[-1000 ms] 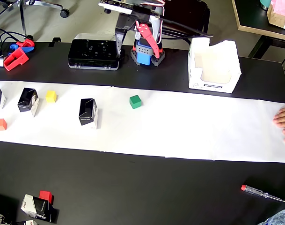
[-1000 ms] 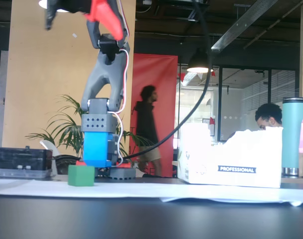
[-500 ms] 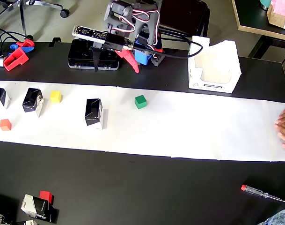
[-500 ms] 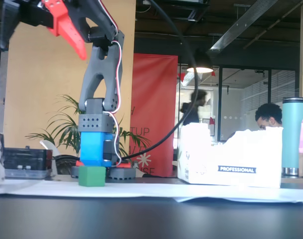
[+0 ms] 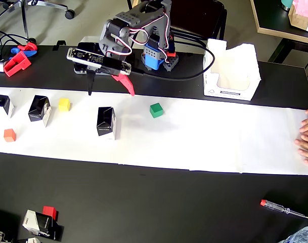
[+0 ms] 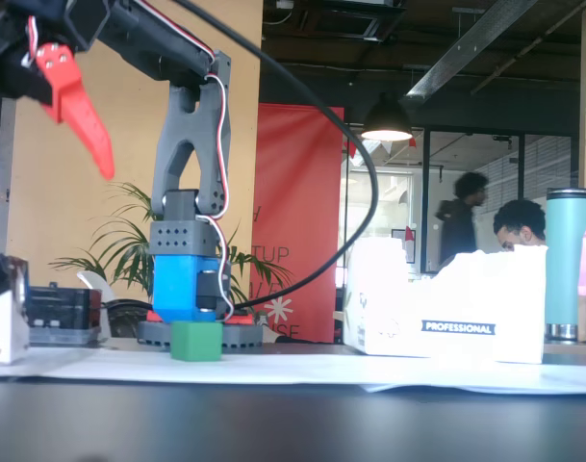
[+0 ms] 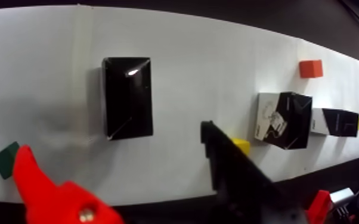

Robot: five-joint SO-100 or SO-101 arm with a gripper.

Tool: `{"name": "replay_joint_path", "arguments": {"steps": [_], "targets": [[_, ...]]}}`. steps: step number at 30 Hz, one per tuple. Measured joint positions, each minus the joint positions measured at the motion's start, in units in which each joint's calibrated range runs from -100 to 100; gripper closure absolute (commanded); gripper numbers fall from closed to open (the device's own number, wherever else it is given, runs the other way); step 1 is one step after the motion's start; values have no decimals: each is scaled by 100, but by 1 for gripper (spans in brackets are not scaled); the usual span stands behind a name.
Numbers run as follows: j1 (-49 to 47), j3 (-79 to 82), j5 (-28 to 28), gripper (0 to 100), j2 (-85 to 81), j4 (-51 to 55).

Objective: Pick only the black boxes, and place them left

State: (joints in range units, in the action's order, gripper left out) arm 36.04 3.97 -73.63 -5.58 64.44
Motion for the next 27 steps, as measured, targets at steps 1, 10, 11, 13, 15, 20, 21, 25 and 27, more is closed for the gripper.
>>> {"name": "replay_joint_path", "arguments": {"steps": [1,10,11,13,15,20,21,25,27], "targets": [[-9,132,0,46,16,-110],[-222,688,5,46,394,-1022],[-258,688,5,46,476,-1098],[-314,688,5,46,632,-1216],[-341,688,5,46,788,-1334],[-351,688,5,46,1165,-1647],[-369,688,5,46,1255,-1698],[-498,688,5,53,1690,-1892],[-591,688,29,59,1870,-1943]]}}
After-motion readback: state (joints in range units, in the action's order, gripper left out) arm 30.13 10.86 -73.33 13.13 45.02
